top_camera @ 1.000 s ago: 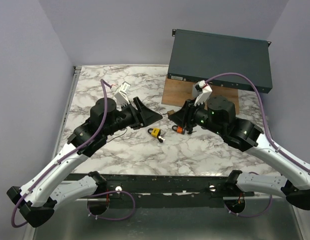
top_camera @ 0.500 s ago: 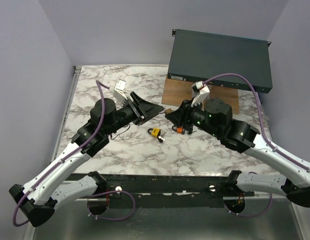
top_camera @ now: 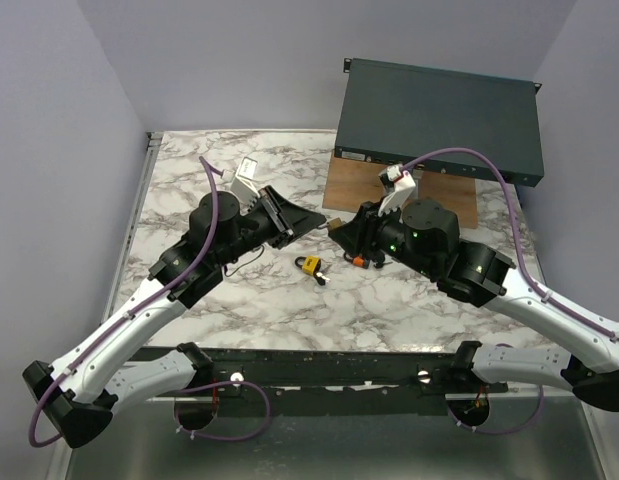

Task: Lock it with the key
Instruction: Pick up the lock from the center of the board.

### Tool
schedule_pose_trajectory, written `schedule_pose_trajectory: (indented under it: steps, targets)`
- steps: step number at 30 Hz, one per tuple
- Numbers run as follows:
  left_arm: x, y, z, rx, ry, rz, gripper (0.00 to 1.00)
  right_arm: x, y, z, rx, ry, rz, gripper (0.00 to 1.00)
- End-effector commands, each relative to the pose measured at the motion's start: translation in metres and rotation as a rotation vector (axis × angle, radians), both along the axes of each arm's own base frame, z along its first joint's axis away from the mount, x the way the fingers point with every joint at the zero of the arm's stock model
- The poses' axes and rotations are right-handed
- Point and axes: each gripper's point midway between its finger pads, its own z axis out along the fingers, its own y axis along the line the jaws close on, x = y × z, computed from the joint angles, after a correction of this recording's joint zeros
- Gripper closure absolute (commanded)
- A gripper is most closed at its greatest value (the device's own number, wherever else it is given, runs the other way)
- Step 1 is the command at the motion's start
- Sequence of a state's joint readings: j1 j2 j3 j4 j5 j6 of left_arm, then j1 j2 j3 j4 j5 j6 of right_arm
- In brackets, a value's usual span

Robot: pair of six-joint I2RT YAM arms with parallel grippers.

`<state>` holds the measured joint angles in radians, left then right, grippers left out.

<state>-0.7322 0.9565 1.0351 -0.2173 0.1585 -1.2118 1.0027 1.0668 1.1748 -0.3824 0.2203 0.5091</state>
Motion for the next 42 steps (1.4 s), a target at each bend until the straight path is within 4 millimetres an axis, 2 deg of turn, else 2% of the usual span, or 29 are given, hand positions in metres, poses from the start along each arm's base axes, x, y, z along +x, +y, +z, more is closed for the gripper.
schedule_pose_trajectory:
  steps: [1, 5, 11, 17, 19, 25, 28, 30, 32, 38, 42]
  targets:
    - [0.001, 0.007, 0.013, 0.023, -0.056, 0.017, 0.80, 0.005, 0.001, 0.014, 0.023, -0.044, -0.027, 0.99]
    - [0.000, 0.006, 0.011, 0.050, -0.067, 0.000, 0.82, 0.005, 0.002, 0.015, 0.026, -0.046, -0.028, 0.99]
    - [-0.003, 0.005, 0.014, 0.121, -0.124, -0.042, 1.00, 0.004, 0.002, 0.018, 0.028, -0.051, -0.029, 0.99]
    - [-0.003, 0.016, 0.016, 0.259, -0.220, -0.042, 1.00, 0.002, 0.004, 0.025, 0.035, -0.062, -0.011, 0.98]
    - [-0.005, 0.019, 0.022, 0.302, -0.277, -0.056, 1.00, 0.000, 0.006, 0.028, 0.044, -0.071, 0.007, 0.88]
    - [-0.036, 0.021, 0.068, 0.350, -0.591, -0.154, 1.00, -0.010, 0.013, 0.040, 0.056, -0.130, 0.102, 0.50]
    - [-0.051, 0.029, 0.086, 0.347, -0.691, -0.180, 1.00, -0.019, 0.014, 0.054, 0.074, -0.177, 0.160, 0.29]
    - [-0.061, 0.036, 0.098, 0.334, -0.745, -0.185, 1.00, -0.028, 0.013, 0.067, 0.095, -0.216, 0.209, 0.20]
    - [-0.071, 0.043, 0.109, 0.326, -0.794, -0.197, 1.00, -0.038, 0.011, 0.083, 0.120, -0.264, 0.260, 0.14]
    - [-0.105, 0.057, 0.139, 0.280, -0.900, -0.276, 1.00, -0.090, -0.002, 0.137, 0.261, -0.466, 0.481, 0.09]
    - [-0.129, 0.058, 0.150, 0.221, -0.939, -0.366, 1.00, -0.112, 0.009, 0.155, 0.280, -0.503, 0.631, 0.10]
